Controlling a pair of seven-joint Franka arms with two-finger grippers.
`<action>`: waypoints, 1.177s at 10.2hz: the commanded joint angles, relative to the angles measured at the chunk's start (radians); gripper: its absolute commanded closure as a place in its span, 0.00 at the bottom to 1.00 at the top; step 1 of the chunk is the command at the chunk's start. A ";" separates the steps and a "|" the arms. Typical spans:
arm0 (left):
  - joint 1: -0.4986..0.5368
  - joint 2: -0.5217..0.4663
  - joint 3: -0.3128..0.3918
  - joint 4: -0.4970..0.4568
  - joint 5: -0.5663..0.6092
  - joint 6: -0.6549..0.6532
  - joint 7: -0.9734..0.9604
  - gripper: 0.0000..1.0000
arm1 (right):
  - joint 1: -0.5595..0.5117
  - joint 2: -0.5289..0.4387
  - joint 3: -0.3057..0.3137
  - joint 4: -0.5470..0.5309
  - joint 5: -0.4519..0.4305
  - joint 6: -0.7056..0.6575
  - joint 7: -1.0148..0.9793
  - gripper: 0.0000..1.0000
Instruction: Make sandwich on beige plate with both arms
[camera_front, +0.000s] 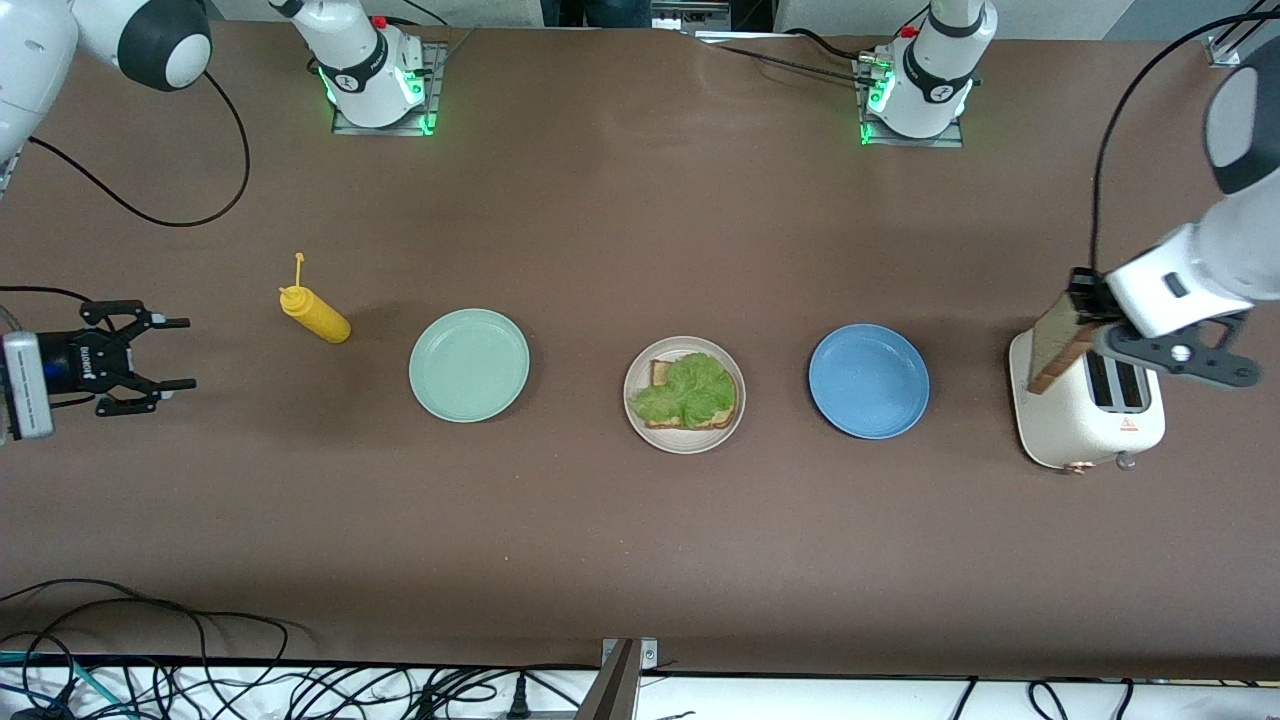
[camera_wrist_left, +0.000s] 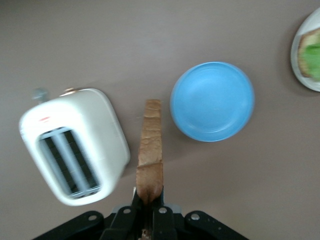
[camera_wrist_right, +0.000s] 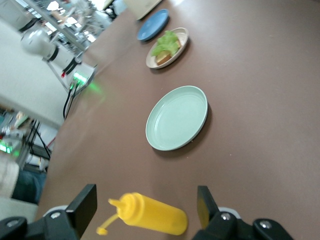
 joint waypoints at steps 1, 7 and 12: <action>-0.044 0.055 0.006 0.027 -0.140 -0.017 -0.013 1.00 | 0.028 -0.066 0.003 0.046 -0.072 -0.016 0.311 0.10; -0.284 0.179 0.007 0.083 -0.295 0.032 -0.237 1.00 | 0.152 -0.181 0.003 0.073 -0.291 0.021 0.815 0.00; -0.251 0.359 0.013 0.123 -0.808 0.186 -0.236 1.00 | 0.241 -0.291 0.178 0.078 -0.721 0.131 1.092 0.00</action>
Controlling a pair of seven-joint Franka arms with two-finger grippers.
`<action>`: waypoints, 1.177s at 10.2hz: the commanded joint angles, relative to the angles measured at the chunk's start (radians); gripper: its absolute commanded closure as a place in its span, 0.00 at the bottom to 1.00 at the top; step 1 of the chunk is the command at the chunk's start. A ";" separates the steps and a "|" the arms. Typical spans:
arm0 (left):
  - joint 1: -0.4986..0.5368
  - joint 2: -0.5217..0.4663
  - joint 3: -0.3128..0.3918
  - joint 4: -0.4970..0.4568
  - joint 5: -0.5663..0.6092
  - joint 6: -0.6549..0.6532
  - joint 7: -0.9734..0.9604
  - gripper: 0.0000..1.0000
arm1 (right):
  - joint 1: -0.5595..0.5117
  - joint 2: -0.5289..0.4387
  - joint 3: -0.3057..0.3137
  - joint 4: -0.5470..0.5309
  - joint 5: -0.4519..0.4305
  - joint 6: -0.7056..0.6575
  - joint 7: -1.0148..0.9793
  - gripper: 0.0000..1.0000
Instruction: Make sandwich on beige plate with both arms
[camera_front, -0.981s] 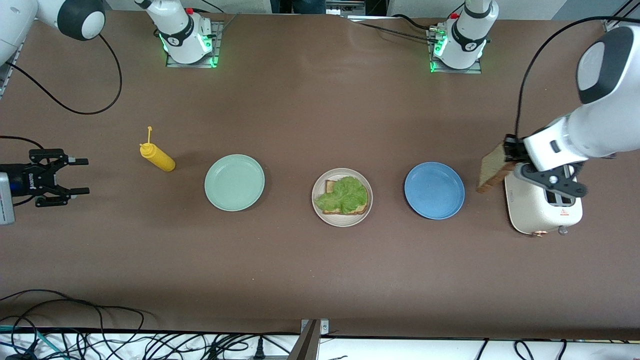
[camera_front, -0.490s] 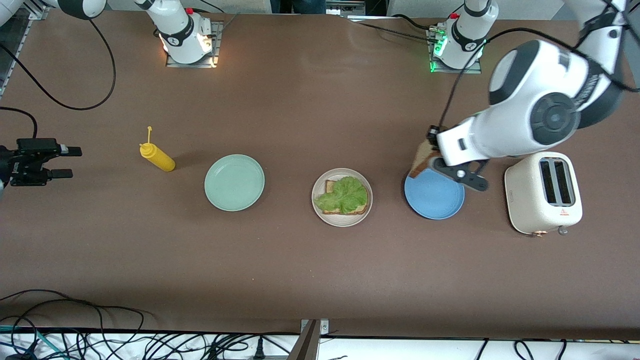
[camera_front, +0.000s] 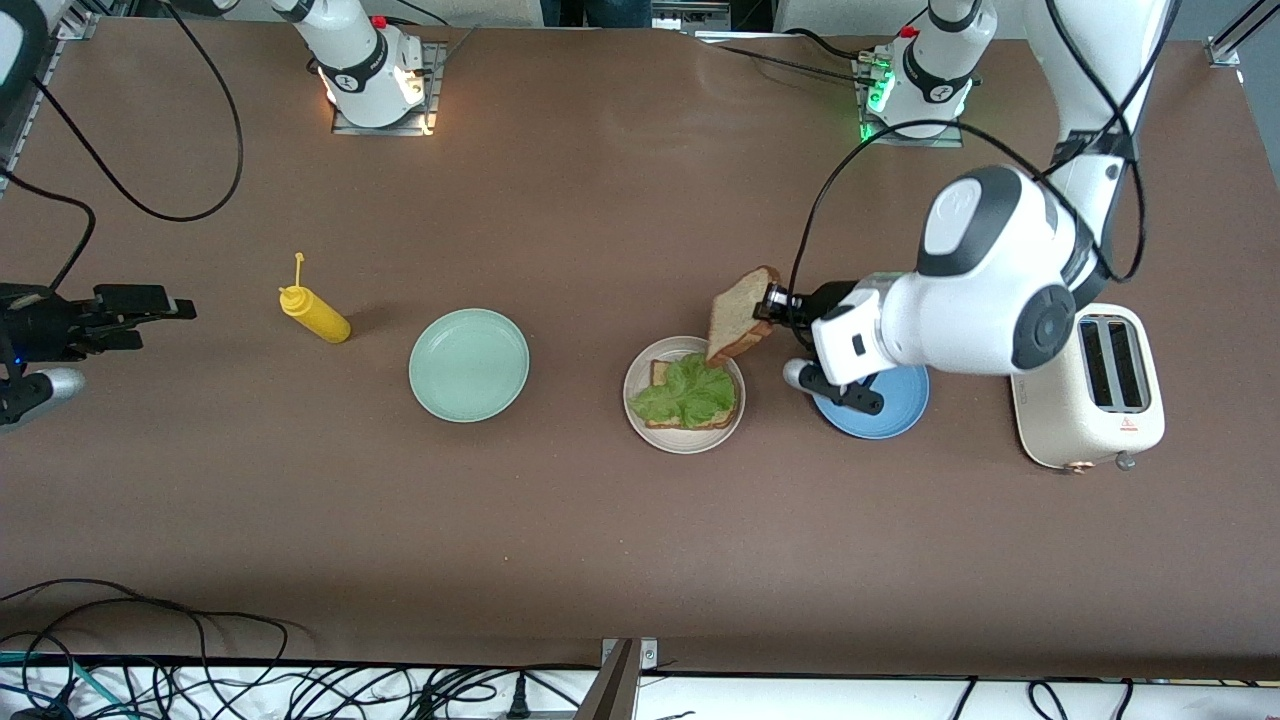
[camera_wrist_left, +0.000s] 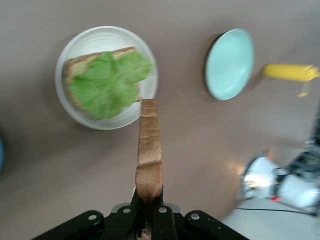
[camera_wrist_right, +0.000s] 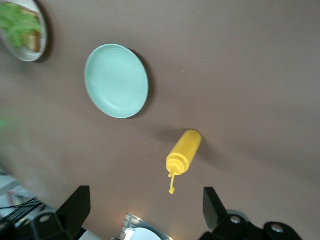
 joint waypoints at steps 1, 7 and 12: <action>0.019 0.101 -0.002 0.048 -0.184 0.043 0.013 1.00 | -0.058 -0.091 0.265 -0.027 -0.287 0.049 0.182 0.00; 0.036 0.281 -0.002 0.029 -0.360 0.079 0.517 1.00 | -0.151 -0.410 0.503 -0.511 -0.470 0.410 0.376 0.00; 0.015 0.359 -0.004 0.032 -0.380 0.174 0.548 0.01 | -0.146 -0.421 0.497 -0.556 -0.438 0.434 0.470 0.00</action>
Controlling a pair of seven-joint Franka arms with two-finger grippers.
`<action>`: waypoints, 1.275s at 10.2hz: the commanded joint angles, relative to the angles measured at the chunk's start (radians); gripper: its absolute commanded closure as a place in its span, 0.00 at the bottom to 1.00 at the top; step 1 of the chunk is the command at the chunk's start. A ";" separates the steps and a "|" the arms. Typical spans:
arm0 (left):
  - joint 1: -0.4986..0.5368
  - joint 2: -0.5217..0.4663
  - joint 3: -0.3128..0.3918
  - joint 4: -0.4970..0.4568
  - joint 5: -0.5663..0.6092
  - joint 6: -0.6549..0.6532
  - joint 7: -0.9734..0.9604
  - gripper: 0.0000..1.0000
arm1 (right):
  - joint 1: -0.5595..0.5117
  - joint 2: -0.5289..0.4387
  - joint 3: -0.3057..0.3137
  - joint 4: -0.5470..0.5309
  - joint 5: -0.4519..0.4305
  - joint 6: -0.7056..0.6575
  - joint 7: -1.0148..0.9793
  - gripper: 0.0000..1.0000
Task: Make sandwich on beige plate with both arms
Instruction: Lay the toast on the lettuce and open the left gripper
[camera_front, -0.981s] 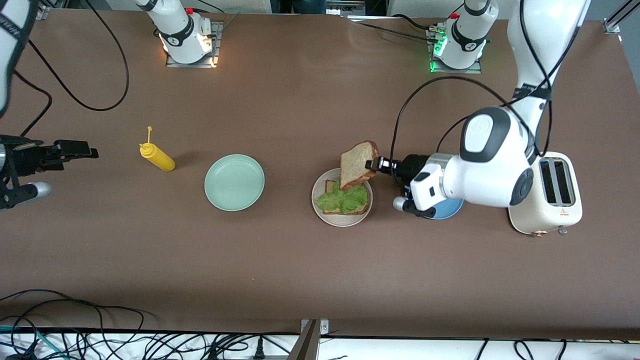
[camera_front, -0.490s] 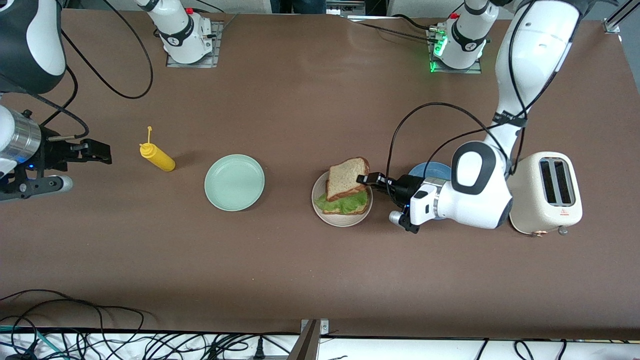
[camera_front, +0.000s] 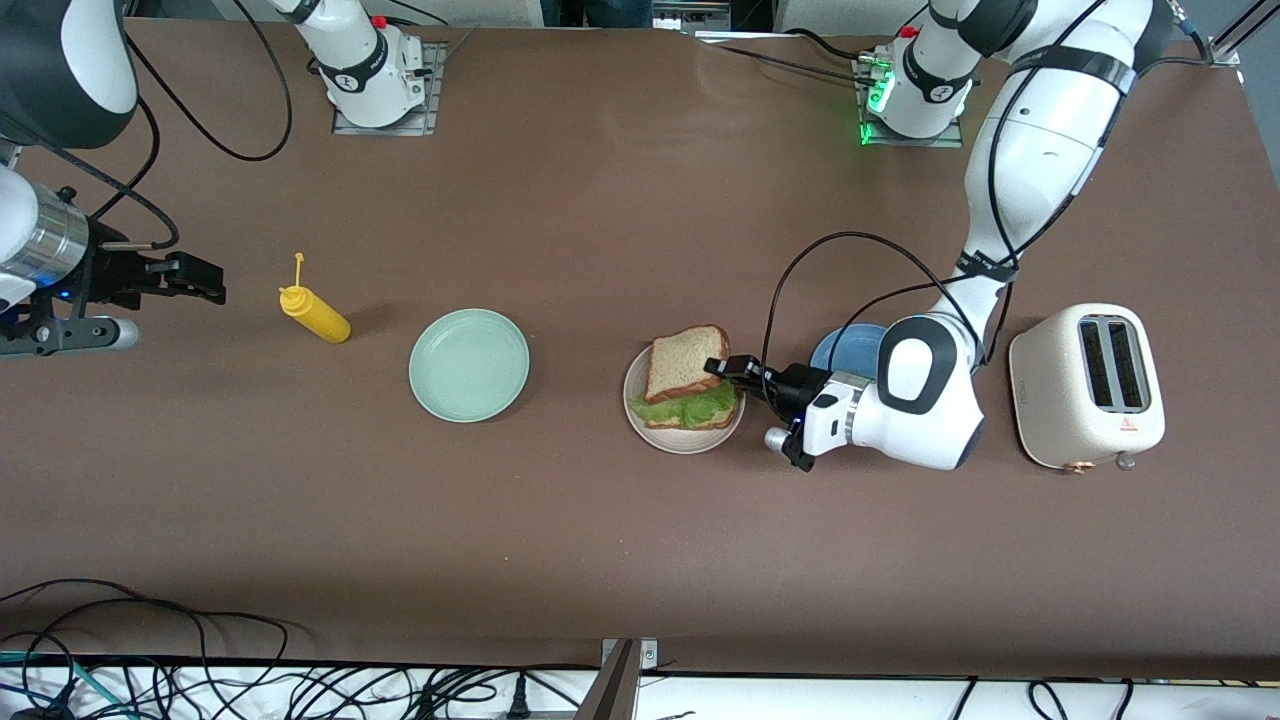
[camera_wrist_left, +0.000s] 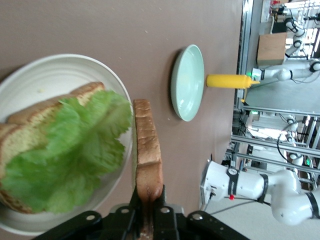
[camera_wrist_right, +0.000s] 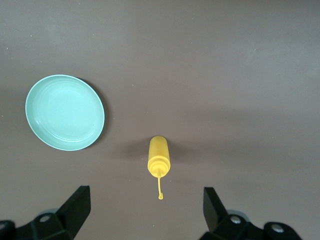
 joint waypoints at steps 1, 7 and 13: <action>-0.010 0.025 0.000 0.026 -0.054 0.032 0.033 0.00 | -0.007 -0.022 0.013 -0.038 0.017 0.022 0.015 0.00; 0.007 -0.045 0.004 0.034 0.095 0.029 0.016 0.00 | -0.001 -0.028 0.016 -0.042 0.017 0.016 0.028 0.00; 0.039 -0.295 0.006 0.023 0.582 -0.098 -0.333 0.00 | 0.015 -0.027 0.018 -0.041 0.017 0.025 0.028 0.00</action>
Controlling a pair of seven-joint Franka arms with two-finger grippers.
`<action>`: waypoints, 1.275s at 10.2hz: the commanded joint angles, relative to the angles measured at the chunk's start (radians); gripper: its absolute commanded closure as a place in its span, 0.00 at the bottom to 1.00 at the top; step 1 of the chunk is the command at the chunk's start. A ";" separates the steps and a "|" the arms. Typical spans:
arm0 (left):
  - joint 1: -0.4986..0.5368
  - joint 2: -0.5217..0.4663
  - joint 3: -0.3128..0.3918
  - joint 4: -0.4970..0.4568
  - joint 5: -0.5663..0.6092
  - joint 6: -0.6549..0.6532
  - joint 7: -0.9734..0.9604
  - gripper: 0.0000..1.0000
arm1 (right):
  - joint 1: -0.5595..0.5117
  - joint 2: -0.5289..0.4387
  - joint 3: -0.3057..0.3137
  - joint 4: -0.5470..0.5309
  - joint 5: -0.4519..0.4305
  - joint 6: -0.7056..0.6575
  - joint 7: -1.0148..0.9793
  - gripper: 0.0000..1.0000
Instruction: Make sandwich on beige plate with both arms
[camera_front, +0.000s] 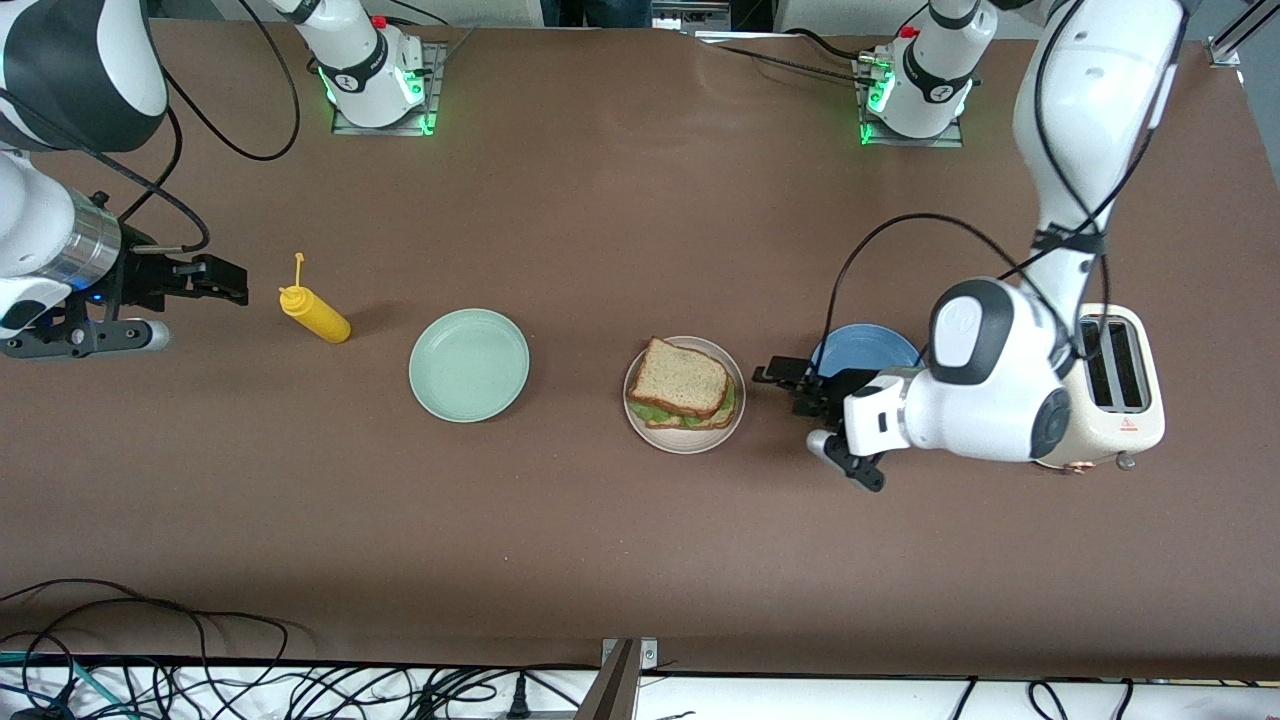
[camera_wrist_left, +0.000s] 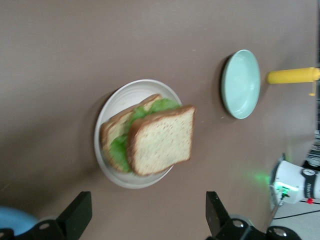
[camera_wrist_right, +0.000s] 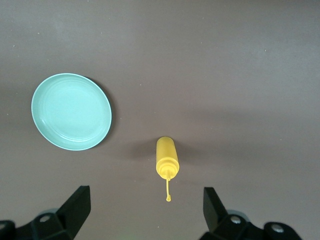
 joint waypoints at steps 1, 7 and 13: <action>-0.001 -0.129 -0.002 -0.032 0.171 -0.092 -0.182 0.00 | 0.000 -0.025 0.003 -0.029 0.015 0.015 0.012 0.00; 0.055 -0.356 0.047 -0.058 0.457 -0.206 -0.275 0.00 | 0.000 -0.022 0.003 -0.028 0.017 0.020 0.012 0.00; 0.100 -0.645 0.067 -0.249 0.555 -0.199 -0.282 0.00 | 0.000 -0.022 0.004 -0.028 0.017 0.023 0.012 0.00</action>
